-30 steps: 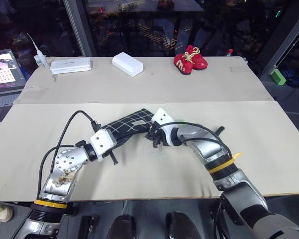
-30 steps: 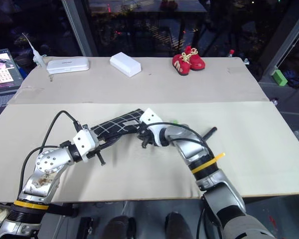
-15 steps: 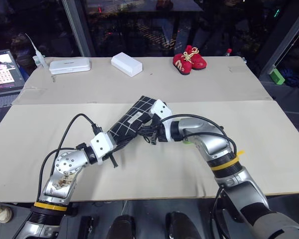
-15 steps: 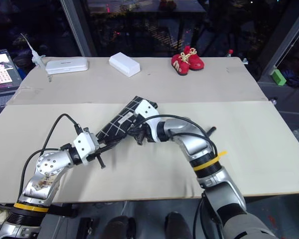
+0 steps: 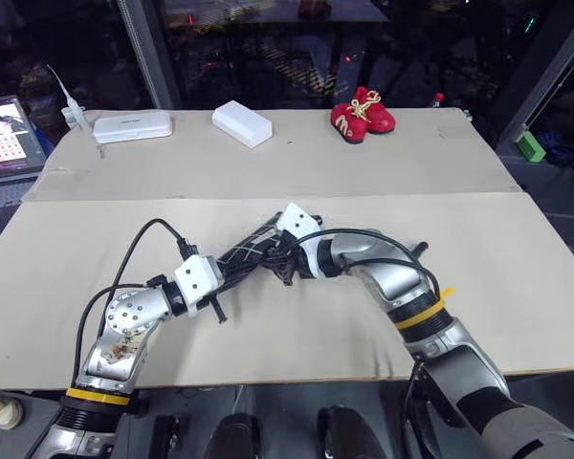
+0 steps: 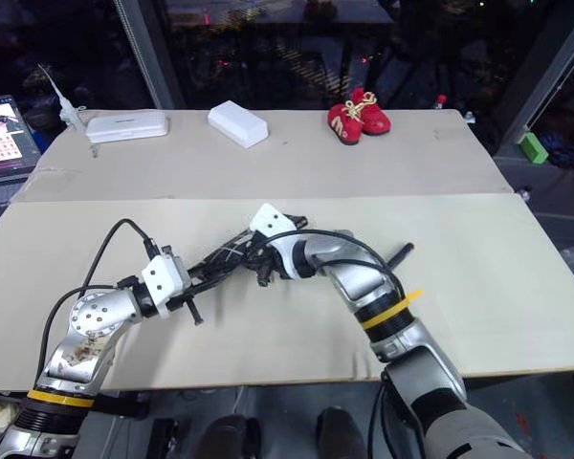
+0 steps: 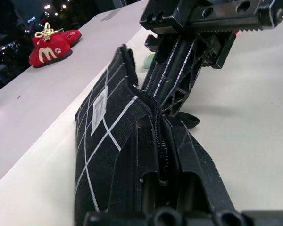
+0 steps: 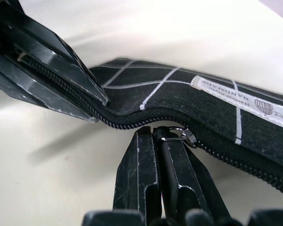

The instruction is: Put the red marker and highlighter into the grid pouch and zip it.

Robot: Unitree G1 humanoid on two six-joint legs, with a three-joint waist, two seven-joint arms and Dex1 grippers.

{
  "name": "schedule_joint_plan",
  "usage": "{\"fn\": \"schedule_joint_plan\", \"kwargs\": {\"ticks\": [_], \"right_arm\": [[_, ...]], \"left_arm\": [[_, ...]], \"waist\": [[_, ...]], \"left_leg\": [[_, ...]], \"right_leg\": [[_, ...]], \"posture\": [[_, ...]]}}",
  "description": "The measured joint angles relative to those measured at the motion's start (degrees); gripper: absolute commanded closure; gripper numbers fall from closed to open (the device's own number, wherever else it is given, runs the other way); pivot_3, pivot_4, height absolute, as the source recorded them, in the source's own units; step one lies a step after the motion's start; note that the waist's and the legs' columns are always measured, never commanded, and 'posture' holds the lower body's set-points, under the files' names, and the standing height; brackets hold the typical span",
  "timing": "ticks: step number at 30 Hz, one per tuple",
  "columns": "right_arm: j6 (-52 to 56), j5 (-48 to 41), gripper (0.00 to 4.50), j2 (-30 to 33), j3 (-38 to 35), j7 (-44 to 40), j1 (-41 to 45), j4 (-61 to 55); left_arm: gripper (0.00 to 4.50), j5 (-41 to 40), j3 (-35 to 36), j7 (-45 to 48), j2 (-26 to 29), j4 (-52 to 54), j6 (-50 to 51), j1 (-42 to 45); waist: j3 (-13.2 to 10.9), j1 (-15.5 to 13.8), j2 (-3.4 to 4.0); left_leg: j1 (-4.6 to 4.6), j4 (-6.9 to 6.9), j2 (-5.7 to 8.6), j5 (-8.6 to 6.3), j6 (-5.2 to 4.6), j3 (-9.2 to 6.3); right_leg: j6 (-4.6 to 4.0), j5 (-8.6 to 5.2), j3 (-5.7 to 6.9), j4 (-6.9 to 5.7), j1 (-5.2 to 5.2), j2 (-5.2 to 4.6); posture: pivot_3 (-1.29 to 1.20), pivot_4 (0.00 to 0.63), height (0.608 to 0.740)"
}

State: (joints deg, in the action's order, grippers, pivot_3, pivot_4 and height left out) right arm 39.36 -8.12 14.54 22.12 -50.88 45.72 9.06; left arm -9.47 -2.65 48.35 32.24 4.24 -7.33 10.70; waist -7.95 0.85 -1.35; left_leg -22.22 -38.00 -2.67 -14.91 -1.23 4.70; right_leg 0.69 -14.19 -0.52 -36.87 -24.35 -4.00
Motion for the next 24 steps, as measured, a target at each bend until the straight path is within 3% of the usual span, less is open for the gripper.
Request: {"fn": "schedule_joint_plan", "kwargs": {"ticks": [6, 20, 24], "right_arm": [[0.01, -0.87, 4.46, 2.22, 1.38, -4.43, -2.34, -4.16], [0.00, -1.02, 4.46, -1.59, -1.15, -1.63, -0.46, -0.25], [-1.17, 0.02, 3.26, -1.39, -0.55, -1.18, -1.40, -0.21]], "left_arm": [[4.50, -0.47, -0.01, 0.70, -0.02, 0.00, 0.00, 0.10], [4.50, -1.00, -0.02, 0.71, -0.29, 0.00, 0.12, 0.64], [4.50, -1.00, -0.03, 0.59, -0.46, 0.07, 0.20, 0.64]], "waist": [[0.00, 0.03, 0.00], [0.00, 0.00, 0.00], [0.00, 0.01, 0.00]], "left_leg": [[0.03, 0.00, 0.01, 0.00, 0.00, -0.01], [0.04, 0.00, -0.01, 0.00, 0.00, 0.01], [0.05, 0.00, -0.01, 0.00, 0.00, 0.01]], "right_leg": [[0.00, 0.00, -0.02, -0.02, 0.01, -0.01], [-0.01, 0.01, -0.03, -0.02, 0.01, 0.02], [-0.01, 0.00, -0.03, -0.03, 0.01, 0.02]], "posture": [[0.00, 0.150, 0.740], [0.00, 0.150, 0.740], [0.00, 0.150, 0.740]]}}
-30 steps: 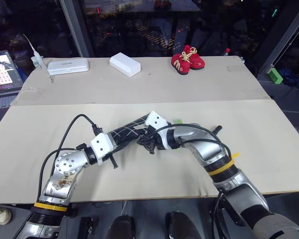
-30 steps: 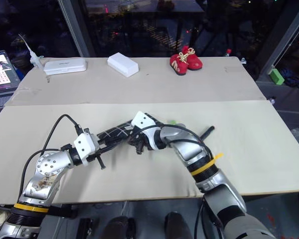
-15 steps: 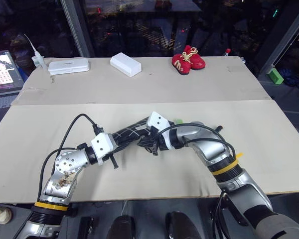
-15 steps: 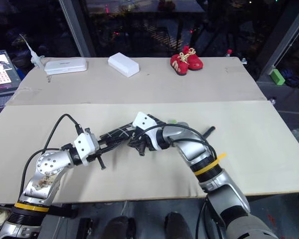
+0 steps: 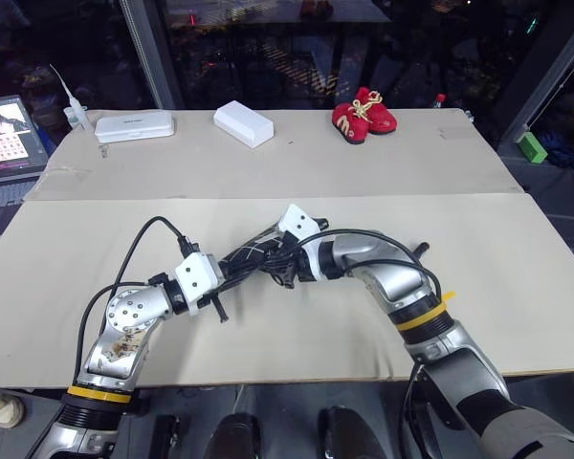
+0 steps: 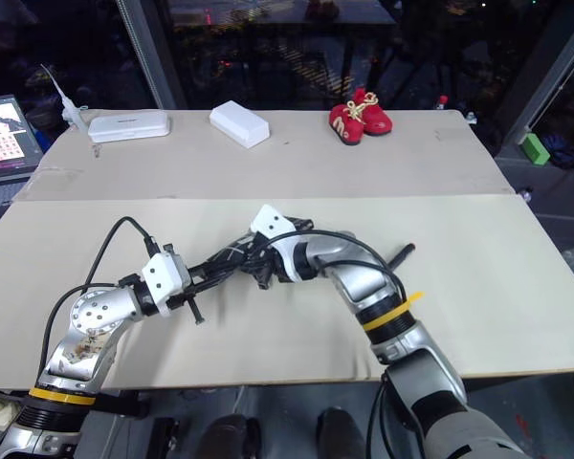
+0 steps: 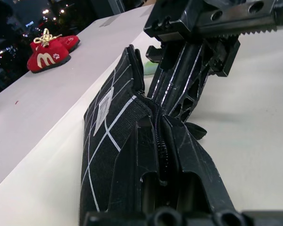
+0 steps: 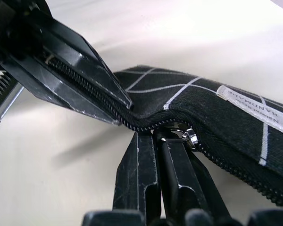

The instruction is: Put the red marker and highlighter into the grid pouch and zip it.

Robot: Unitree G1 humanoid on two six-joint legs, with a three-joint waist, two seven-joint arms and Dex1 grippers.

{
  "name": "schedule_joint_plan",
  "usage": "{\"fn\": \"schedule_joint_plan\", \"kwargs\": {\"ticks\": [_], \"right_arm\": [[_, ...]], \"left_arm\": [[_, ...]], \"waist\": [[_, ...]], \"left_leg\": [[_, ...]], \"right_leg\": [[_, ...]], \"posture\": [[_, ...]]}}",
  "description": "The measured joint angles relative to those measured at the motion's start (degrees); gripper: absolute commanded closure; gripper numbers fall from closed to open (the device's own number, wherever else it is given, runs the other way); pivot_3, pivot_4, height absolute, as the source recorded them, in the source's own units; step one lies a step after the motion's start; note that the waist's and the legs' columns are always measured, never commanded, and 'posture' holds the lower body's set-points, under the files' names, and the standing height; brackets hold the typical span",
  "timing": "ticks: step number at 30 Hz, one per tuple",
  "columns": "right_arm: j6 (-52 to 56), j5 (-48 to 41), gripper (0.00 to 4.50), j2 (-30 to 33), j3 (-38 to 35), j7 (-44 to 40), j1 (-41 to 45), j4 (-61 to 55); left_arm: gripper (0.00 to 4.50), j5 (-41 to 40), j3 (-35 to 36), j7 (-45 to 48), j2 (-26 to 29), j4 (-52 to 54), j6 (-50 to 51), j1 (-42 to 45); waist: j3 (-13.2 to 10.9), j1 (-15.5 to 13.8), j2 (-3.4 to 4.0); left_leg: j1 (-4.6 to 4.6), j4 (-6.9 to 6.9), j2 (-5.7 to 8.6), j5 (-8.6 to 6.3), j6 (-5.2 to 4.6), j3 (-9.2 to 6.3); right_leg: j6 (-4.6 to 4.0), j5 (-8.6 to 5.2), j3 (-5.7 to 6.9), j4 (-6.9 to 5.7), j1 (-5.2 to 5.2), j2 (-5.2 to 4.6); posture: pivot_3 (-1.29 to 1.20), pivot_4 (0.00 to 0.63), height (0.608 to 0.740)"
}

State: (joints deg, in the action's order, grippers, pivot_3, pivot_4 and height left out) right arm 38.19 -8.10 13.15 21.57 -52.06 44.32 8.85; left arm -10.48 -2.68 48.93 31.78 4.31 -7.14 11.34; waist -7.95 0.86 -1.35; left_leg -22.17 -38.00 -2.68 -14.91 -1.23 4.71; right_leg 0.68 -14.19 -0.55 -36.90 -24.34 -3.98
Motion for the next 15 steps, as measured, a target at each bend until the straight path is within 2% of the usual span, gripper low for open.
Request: {"fn": "schedule_joint_plan", "kwargs": {"ticks": [9, 15], "right_arm": [[2.55, -3.37, 0.26, 5.05, -2.16, -1.73, -5.61, -6.36], [9.27, -12.34, 0.26, 12.31, -10.19, -4.07, -11.21, -19.98]], "left_arm": [[4.50, -0.05, 0.11, -0.68, -0.21, 0.80, 0.56, 0.05], [4.50, -0.11, 0.18, -1.06, -0.41, 1.21, 1.12, 0.14]], "waist": [[0.00, -0.11, 0.00], [0.00, -0.17, -0.01]], "left_leg": [[-0.01, 0.00, 0.00, 0.00, 0.00, -0.01], [-0.03, 0.00, 0.00, 0.00, 0.00, -0.04]], "right_leg": [[0.00, 0.00, 0.00, 0.01, 0.01, -0.01], [0.00, 0.00, 0.01, 0.08, 0.03, -0.01]], "posture": [[0.00, 0.150, 0.740], [0.00, 0.150, 0.740]]}}
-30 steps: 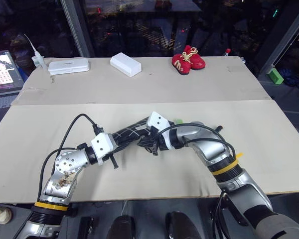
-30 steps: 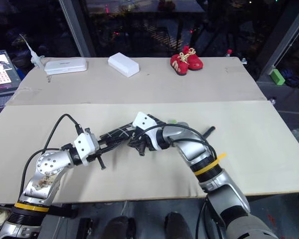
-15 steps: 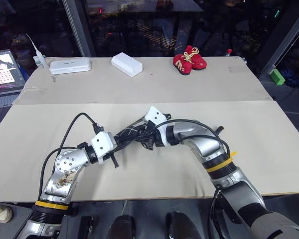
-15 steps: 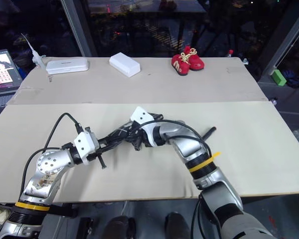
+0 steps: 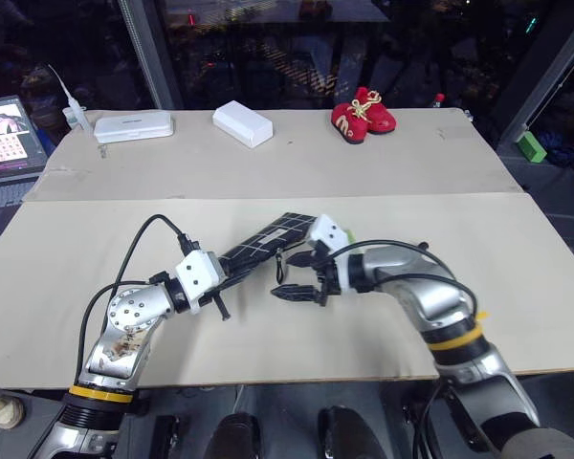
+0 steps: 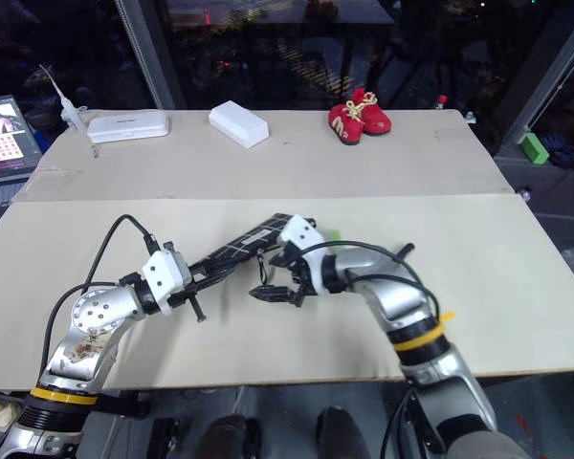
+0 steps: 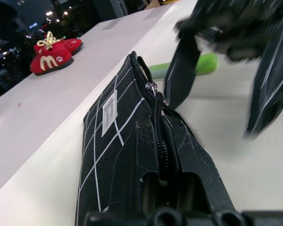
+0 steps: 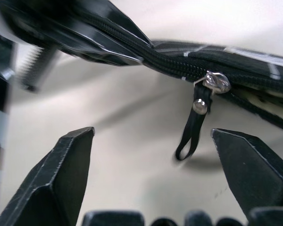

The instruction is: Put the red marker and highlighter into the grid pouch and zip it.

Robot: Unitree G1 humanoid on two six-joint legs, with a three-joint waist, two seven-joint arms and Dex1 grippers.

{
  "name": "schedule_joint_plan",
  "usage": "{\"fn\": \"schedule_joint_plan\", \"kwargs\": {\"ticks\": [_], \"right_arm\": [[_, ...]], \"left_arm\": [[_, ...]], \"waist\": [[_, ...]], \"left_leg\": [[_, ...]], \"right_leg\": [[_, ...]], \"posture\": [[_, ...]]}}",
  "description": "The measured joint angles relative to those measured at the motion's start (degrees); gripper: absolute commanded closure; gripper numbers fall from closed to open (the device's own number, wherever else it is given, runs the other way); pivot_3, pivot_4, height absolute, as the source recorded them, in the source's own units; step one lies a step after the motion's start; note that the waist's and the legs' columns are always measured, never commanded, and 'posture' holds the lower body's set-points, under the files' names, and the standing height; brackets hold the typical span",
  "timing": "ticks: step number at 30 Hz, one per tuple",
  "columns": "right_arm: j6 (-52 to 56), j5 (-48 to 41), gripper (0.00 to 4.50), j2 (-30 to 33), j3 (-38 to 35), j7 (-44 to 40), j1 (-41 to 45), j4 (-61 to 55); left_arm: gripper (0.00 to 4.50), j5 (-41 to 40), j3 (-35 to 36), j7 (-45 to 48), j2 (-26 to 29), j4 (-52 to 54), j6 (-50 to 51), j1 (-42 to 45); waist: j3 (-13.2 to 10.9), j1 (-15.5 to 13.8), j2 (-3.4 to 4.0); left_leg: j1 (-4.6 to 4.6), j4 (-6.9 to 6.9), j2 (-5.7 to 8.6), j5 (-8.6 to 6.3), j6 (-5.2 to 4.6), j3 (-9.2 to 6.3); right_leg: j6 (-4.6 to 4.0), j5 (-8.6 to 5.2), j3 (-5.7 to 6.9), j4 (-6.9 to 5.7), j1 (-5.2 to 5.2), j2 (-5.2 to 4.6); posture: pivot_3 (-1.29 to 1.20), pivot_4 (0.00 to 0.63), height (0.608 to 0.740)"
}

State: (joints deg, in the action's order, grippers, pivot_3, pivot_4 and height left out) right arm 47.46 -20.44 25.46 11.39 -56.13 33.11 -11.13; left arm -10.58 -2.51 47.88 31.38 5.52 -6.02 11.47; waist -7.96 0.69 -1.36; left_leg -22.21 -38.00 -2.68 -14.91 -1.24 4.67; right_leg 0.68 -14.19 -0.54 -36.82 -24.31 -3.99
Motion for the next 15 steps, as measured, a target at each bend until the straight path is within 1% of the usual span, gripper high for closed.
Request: {"fn": "schedule_joint_plan", "kwargs": {"ticks": [3, 5, 9, 11, 15], "right_arm": [[0.70, -3.11, 0.26, 4.18, -3.80, -0.84, -3.00, -5.19], [0.70, -3.57, 0.26, 7.01, -6.43, -0.32, -5.22, -7.59], [0.22, -2.80, 0.26, 10.32, -11.28, 4.11, -8.78, -8.28], [-0.78, -1.18, 0.26, 10.92, -12.21, 6.90, -10.64, -8.23], [-2.42, 0.47, 0.26, 9.96, -14.89, 13.11, -15.64, -8.65]], "left_arm": [[4.50, 0.00, 0.05, -0.12, -0.18, 0.07, 0.00, -0.18], [4.50, 0.01, 0.04, -0.22, -0.29, 0.08, 0.00, -0.24], [4.50, 0.06, -0.01, -0.73, -0.82, 0.16, -0.01, -0.28], [4.50, 0.08, -0.01, -0.99, -0.96, 0.16, -0.02, -0.31], [4.50, 0.09, 0.02, -1.40, -1.21, 0.15, -0.04, -0.64]], "waist": [[0.00, -0.07, -0.01], [-0.01, -0.06, -0.02], [-0.02, 0.06, -0.04], [-0.02, 0.06, -0.04], [-0.02, 0.02, -0.05]], "left_leg": [[0.03, 0.00, 0.01, 0.00, 0.00, -0.01], [0.06, 0.00, 0.02, 0.00, 0.00, 0.00], [0.11, 0.00, 0.04, 0.00, 0.00, 0.02], [0.10, 0.00, 0.06, 0.00, 0.00, 0.02], [0.08, 0.00, 0.05, 0.00, 0.00, 0.02]], "right_leg": [[0.00, 0.00, 0.00, 0.03, 0.04, -0.01], [0.00, 0.00, -0.03, 0.03, 0.07, 0.00], [0.00, 0.00, -0.10, 0.03, 0.10, 0.05], [0.01, 0.00, -0.10, 0.04, 0.09, 0.10], [0.01, 0.00, -0.15, 0.04, 0.07, 0.09]], "posture": [[0.00, 0.150, 0.740], [0.00, 0.150, 0.740], [0.00, 0.150, 0.740], [0.00, 0.150, 0.740], [0.00, 0.150, 0.740]]}}
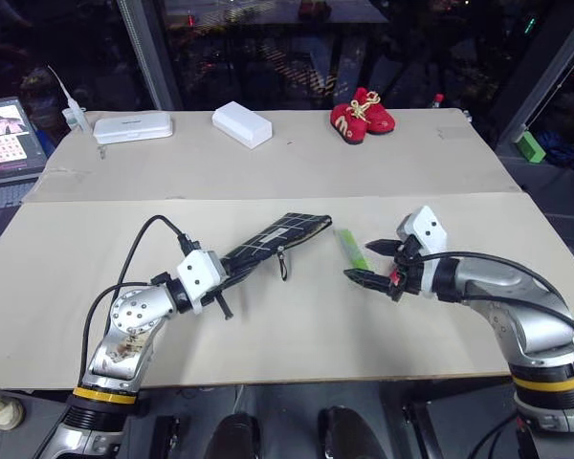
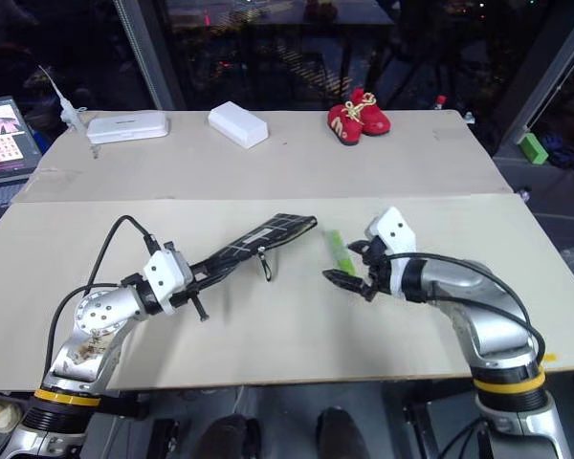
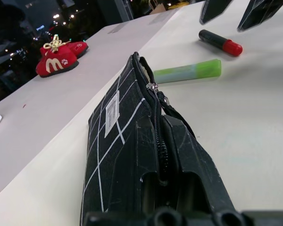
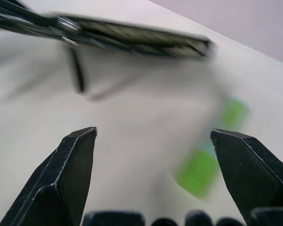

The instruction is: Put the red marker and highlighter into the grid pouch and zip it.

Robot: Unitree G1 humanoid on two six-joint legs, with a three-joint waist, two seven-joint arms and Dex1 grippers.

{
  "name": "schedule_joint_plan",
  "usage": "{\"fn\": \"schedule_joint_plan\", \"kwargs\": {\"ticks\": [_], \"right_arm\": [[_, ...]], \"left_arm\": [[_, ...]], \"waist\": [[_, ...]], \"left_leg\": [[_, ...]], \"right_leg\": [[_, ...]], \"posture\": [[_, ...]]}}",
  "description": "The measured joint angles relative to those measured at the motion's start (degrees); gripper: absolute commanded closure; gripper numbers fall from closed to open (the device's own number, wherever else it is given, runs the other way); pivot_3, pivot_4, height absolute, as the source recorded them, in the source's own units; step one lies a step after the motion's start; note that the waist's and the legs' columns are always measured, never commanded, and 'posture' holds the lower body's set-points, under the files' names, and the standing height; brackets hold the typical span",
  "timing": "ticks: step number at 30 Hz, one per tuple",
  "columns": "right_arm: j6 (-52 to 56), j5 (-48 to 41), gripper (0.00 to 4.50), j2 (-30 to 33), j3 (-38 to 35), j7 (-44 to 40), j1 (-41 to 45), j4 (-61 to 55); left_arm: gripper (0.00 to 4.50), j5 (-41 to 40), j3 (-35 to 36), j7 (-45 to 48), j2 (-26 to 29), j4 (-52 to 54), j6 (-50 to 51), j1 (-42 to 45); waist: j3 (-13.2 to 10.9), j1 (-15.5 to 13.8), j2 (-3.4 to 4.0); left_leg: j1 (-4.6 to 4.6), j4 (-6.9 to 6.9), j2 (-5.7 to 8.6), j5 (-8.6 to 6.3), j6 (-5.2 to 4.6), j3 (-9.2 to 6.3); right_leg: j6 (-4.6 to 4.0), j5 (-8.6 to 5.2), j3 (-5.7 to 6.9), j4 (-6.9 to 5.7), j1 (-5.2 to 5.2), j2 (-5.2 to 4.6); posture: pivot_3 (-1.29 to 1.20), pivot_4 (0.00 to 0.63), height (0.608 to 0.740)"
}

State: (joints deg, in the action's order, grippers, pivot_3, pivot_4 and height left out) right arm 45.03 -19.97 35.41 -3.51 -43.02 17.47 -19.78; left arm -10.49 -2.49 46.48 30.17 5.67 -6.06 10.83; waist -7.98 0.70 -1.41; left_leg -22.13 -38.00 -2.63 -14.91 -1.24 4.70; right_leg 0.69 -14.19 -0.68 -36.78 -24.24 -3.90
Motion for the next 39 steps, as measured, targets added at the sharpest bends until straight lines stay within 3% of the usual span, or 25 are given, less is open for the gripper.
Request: {"fn": "schedule_joint_plan", "kwargs": {"ticks": [12, 17, 24, 30, 39], "right_arm": [[-0.57, 4.14, 0.26, 0.39, 0.08, 7.35, 1.12, 4.63], [5.79, 7.56, 0.26, 0.82, 1.06, 13.34, 5.50, 12.90], [11.11, 6.06, 0.26, -1.05, -2.22, 16.54, 9.81, 13.18], [22.56, 6.31, 0.26, -9.54, -12.20, 28.71, 16.35, 11.97], [29.21, 6.95, 0.26, -17.72, -17.56, 38.42, 18.14, 10.55]], "left_arm": [[4.50, -0.01, 0.03, -0.45, -0.08, -0.22, 0.03, 0.81], [4.50, -0.01, 0.27, -0.70, -0.02, -0.24, 0.06, 0.87], [4.50, -0.01, 0.38, -0.72, 0.01, -0.22, 0.09, 0.88], [4.50, -0.03, 0.94, -0.69, 0.91, -0.20, 0.12, 0.85], [4.50, -0.02, 1.16, -0.75, 0.92, 0.13, 0.32, -0.08]], "waist": [[0.00, 0.14, -0.01], [-0.01, 0.02, -0.01], [-0.01, 0.01, -0.01], [0.00, 0.08, 0.01], [0.00, 0.10, 0.02]], "left_leg": [[0.01, 0.00, 0.02, 0.00, 0.00, 0.03], [0.02, -0.01, 0.04, 0.00, 0.00, 0.06], [-0.06, -0.01, 0.00, 0.00, -0.01, 0.03], [-0.05, -0.01, -0.10, 0.00, 0.00, 0.03], [-0.11, -0.01, -0.09, 0.00, 0.00, 0.04]], "right_leg": [[0.04, 0.03, -0.08, 0.03, 0.00, 0.09], [0.04, 0.03, -0.10, 0.03, 0.03, 0.06], [0.04, 0.03, -0.13, 0.04, -0.02, 0.13], [0.04, 0.04, -0.16, 0.01, -0.02, 0.16], [0.04, 0.05, -0.18, 0.00, -0.07, 0.12]], "posture": [[0.00, 0.150, 0.740], [0.00, 0.150, 0.740], [0.00, 0.150, 0.740], [0.00, 0.150, 0.740], [0.00, 0.150, 0.740]]}}
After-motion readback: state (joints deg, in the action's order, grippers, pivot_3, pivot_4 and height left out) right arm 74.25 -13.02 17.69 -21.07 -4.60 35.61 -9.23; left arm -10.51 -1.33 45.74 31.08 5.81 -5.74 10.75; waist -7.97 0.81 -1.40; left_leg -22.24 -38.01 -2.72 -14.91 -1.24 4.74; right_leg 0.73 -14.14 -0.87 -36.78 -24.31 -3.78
